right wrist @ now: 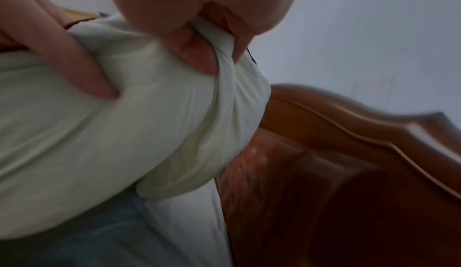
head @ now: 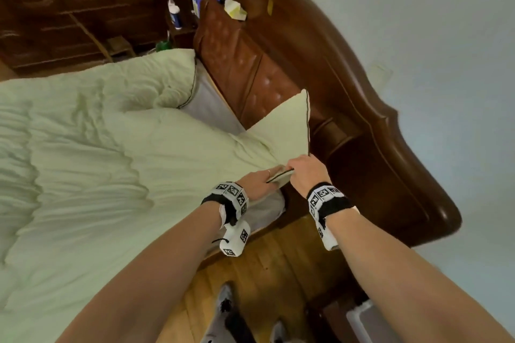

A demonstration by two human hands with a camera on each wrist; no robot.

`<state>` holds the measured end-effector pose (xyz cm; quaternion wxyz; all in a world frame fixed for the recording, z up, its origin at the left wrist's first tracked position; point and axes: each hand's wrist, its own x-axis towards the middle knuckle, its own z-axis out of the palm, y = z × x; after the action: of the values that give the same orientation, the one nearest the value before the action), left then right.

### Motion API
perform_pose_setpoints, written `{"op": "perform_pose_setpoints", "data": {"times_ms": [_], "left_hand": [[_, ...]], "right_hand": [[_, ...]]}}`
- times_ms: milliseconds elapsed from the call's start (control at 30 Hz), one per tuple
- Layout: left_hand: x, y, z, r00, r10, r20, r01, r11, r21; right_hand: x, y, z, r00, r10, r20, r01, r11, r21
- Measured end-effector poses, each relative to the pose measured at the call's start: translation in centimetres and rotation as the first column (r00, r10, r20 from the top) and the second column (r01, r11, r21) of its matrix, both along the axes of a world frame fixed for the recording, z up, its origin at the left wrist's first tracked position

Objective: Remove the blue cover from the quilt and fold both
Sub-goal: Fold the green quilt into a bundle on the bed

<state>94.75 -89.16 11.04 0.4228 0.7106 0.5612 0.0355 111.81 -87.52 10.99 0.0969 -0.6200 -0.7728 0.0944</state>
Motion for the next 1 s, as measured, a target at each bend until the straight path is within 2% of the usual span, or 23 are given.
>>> {"op": "perform_pose_setpoints", "data": {"times_ms": [67, 133, 233, 333, 433, 567, 767, 900, 1000], "left_hand": [[1.4, -1.8, -1.9, 1.0, 0.014, 0.026, -0.01, 0.992, -0.129], [1.5, -3.5, -3.0, 0.997, 0.074, 0.028, -0.068, 0.982, -0.177], [-0.7, -6.0, -4.1, 0.985, 0.17, -0.015, -0.17, 0.97, -0.174], [-5.2, -9.7, -4.3, 0.955, 0.272, -0.116, -0.289, 0.943, -0.165], [-10.6, -14.1, -3.6, 0.885, 0.438, -0.158, -0.459, 0.877, -0.141], [-18.4, -21.1, -2.0, 0.769, 0.598, -0.226, -0.629, 0.772, -0.097], [-30.2, -33.2, -0.1, 0.537, 0.822, -0.189, -0.836, 0.548, 0.006], [-39.4, -43.1, 0.4, 0.374, 0.903, -0.21, -0.91, 0.401, 0.106], [-47.4, -51.1, 0.7, 0.268, 0.93, -0.25, -0.933, 0.316, 0.174]], "right_hand": [[2.2, -1.4, -3.8, 0.983, -0.139, 0.12, 0.168, 0.945, -0.28], [3.6, -3.0, -7.2, 0.964, -0.194, 0.184, 0.257, 0.864, -0.432], [3.1, -5.3, -10.8, 0.969, -0.166, 0.183, 0.244, 0.763, -0.598], [-1.0, -7.4, -11.4, 0.993, -0.087, 0.077, 0.116, 0.713, -0.691], [-6.8, -8.6, -10.3, 0.998, 0.019, -0.064, -0.058, 0.722, -0.689], [-15.4, -10.4, -7.8, 0.968, 0.167, -0.19, -0.25, 0.743, -0.621], [-31.3, -17.2, -4.9, 0.888, 0.415, -0.199, -0.449, 0.687, -0.571], [-43.4, -25.3, -3.4, 0.798, 0.571, -0.193, -0.577, 0.632, -0.518], [-52.0, -32.2, -2.6, 0.717, 0.686, -0.127, -0.661, 0.609, -0.439]]}}
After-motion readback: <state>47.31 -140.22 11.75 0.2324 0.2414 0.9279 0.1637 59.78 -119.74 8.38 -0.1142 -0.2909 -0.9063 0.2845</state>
